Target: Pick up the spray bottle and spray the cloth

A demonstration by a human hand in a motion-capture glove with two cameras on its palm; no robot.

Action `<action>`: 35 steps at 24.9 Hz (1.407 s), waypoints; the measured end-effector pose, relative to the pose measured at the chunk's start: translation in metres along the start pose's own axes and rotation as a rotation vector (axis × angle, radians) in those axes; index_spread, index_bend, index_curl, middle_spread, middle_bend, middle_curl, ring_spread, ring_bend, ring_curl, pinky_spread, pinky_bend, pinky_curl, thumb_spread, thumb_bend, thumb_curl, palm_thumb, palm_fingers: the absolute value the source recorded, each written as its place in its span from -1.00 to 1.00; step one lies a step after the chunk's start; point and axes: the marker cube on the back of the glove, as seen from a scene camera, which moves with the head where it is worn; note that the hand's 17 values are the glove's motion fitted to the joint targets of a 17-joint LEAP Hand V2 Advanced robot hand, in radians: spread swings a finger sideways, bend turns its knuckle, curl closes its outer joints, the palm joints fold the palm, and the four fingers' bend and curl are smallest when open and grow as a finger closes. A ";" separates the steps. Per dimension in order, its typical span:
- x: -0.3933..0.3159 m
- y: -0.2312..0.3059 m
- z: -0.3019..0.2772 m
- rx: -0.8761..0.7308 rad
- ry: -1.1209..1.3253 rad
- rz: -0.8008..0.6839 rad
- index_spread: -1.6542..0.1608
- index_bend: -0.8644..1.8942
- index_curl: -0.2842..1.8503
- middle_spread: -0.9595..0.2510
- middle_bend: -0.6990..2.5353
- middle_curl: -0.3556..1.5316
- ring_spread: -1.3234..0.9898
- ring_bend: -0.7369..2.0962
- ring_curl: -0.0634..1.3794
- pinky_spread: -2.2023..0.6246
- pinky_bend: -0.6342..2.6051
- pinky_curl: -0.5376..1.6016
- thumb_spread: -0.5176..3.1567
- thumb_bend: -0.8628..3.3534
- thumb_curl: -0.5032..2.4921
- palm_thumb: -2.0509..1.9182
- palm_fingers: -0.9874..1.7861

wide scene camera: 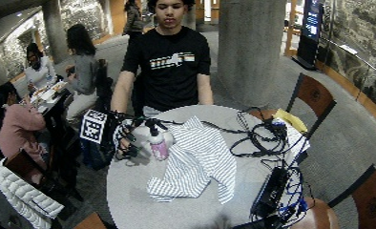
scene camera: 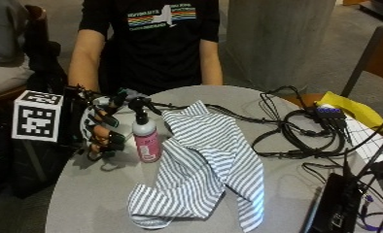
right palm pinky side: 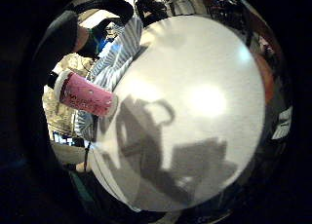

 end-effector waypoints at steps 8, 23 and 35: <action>-0.006 0.001 0.028 -0.032 -0.118 -0.001 0.46 -0.32 -0.59 0.57 -0.36 -0.22 0.11 -0.14 -0.43 0.62 -0.29 -0.17 -0.16 -0.60 -0.46 0.35 0.21; 0.000 -0.001 0.023 0.124 -0.180 0.022 0.56 -0.20 -0.48 0.47 -0.39 -0.19 0.05 -0.09 -0.39 0.47 -0.31 -0.18 -0.31 -0.53 -0.34 0.58 0.60; 0.005 0.010 0.026 0.052 -0.181 0.042 0.60 -0.13 -0.36 0.44 -0.33 -0.11 0.05 -0.13 -0.31 0.53 -0.41 -0.18 -0.39 -0.59 -0.30 0.54 0.45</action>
